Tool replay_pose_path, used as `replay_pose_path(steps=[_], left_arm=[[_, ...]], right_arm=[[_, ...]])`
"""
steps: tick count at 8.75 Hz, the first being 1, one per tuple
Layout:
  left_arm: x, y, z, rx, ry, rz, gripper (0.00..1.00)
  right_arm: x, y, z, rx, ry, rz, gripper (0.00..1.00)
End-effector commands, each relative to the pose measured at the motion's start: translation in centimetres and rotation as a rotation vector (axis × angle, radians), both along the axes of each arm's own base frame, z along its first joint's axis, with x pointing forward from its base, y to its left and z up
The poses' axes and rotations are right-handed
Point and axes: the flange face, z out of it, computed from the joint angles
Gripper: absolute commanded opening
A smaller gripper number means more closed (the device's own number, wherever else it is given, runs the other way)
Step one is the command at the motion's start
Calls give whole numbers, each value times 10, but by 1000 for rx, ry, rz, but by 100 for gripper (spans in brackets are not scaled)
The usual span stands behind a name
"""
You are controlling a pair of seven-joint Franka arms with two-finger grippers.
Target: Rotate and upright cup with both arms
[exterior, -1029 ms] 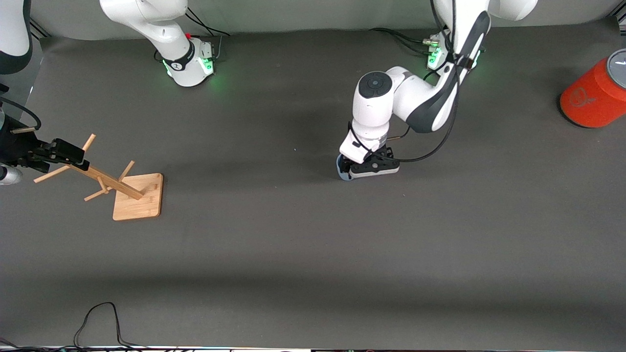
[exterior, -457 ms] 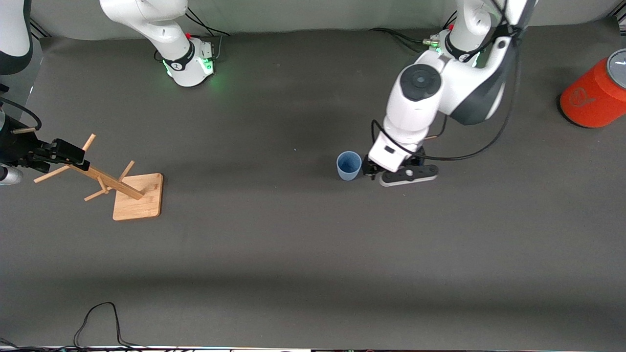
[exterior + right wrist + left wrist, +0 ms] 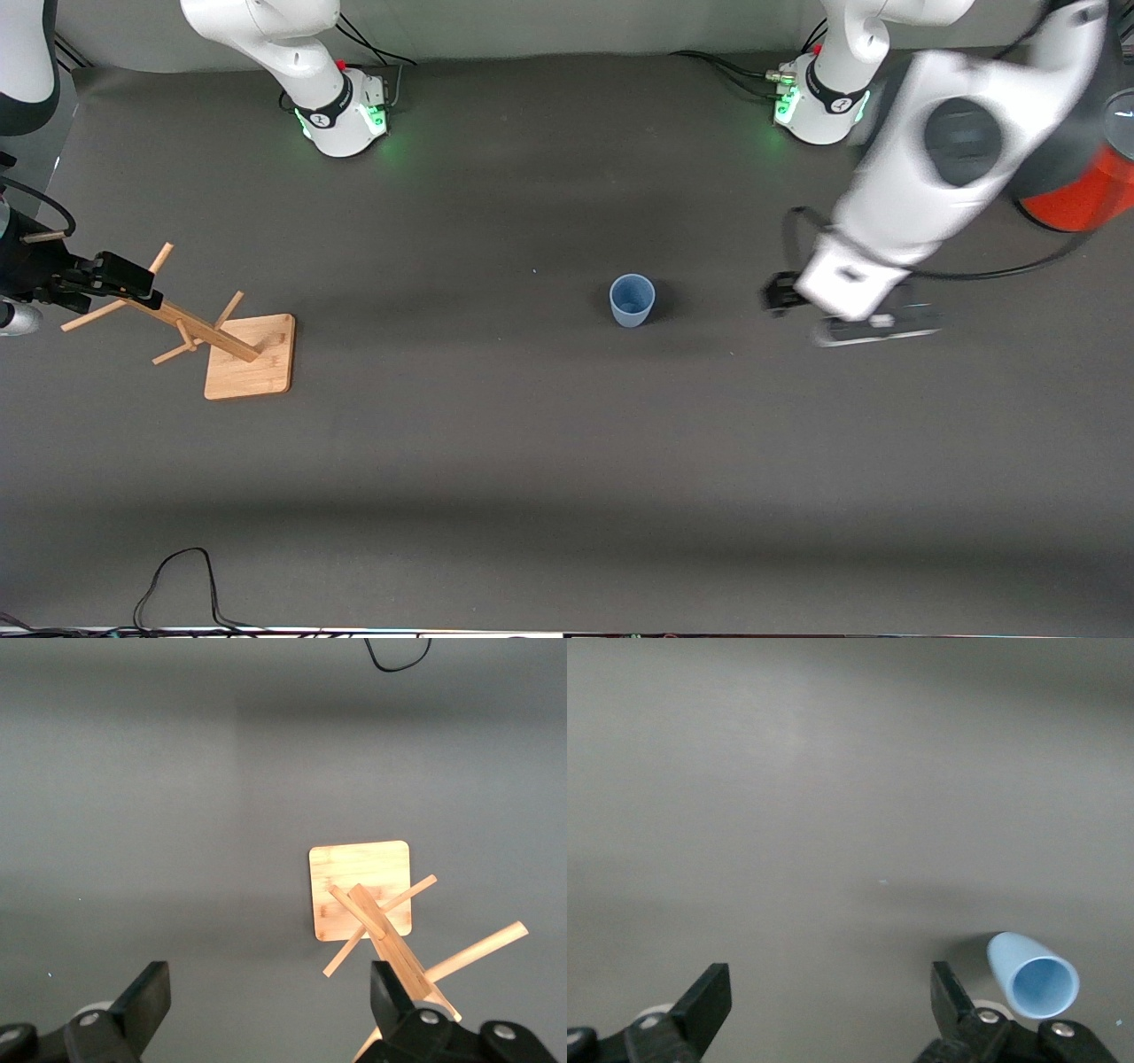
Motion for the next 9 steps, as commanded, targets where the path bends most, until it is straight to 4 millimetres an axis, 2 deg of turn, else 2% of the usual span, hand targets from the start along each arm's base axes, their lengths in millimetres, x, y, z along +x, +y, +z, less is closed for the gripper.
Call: replay_pose_path(steps=[1,2,3,5,9], left_arm=[[-19,72,35,-3,43,-61,100],[-36,118,51,-4,55,-3,100],[-52,129,54,32,38,-20,100],[-53,161,59,28,40,-41,100],[-22,175,64,27,78,6,100]], right_arm=[[1,-1,3,-2,-6,21,100],[1,-2,2,0,-5,22,100],[1,-1,3,0,-7,21,100],[1,-1,3,0,-6,18,100],[2,-1,2,9,-6,18,100]])
